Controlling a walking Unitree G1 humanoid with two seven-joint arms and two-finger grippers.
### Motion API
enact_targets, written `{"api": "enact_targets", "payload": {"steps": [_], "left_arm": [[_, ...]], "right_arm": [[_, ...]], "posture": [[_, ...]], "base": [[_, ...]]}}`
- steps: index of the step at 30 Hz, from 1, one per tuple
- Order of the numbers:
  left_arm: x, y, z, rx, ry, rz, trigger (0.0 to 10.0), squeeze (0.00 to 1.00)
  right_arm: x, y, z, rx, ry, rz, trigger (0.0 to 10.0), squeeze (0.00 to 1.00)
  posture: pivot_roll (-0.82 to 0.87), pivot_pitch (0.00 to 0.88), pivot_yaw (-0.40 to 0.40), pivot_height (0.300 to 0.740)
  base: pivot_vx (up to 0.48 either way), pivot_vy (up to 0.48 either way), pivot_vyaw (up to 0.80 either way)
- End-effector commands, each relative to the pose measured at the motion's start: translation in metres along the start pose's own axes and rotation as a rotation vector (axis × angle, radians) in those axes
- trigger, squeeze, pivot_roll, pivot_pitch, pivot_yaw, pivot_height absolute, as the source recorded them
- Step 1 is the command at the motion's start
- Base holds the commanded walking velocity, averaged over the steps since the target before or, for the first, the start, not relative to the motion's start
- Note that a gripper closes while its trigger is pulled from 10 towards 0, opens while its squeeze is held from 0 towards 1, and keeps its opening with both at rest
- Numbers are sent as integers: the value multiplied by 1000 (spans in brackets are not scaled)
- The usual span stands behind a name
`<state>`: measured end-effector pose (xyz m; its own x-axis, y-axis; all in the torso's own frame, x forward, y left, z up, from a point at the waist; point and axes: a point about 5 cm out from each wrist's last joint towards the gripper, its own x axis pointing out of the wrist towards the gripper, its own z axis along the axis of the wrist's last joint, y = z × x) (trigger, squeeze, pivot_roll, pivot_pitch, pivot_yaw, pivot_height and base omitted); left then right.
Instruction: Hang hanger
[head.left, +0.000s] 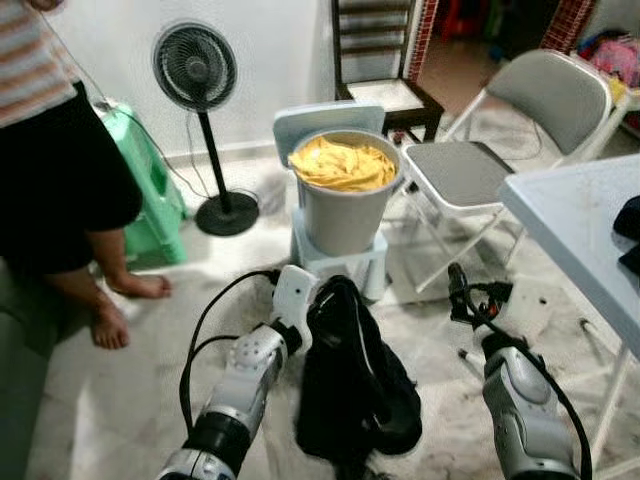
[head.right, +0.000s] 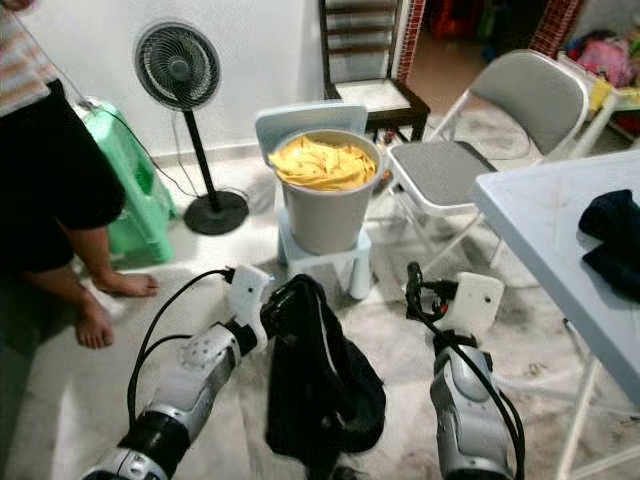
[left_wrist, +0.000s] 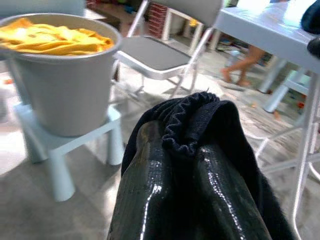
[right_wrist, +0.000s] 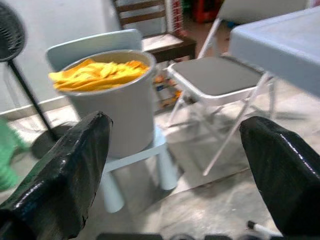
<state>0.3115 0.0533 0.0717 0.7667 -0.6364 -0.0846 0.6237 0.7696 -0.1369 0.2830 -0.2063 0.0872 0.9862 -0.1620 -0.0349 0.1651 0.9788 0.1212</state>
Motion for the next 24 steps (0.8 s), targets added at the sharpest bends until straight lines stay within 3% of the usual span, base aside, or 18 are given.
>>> {"api": "enact_targets", "payload": {"steps": [1,16,24], "left_arm": [[0,1,3,-12,-20,0,10000,0],[-1,3,2,-61,-30,-18,10000,0],[-2,3,1,-66,-33,-28,10000,0]], "right_arm": [[3,5,4,-3,-5,12,10000,0],[5,5,3,-2,0,14,10000,0],[5,5,3,-3,1,17,10000,0]], "posture": [[-60,118,9,740],[-60,108,7,740],[-57,109,6,740]], "base": [[0,0,0],[0,0,0],[64,0,-755]]}}
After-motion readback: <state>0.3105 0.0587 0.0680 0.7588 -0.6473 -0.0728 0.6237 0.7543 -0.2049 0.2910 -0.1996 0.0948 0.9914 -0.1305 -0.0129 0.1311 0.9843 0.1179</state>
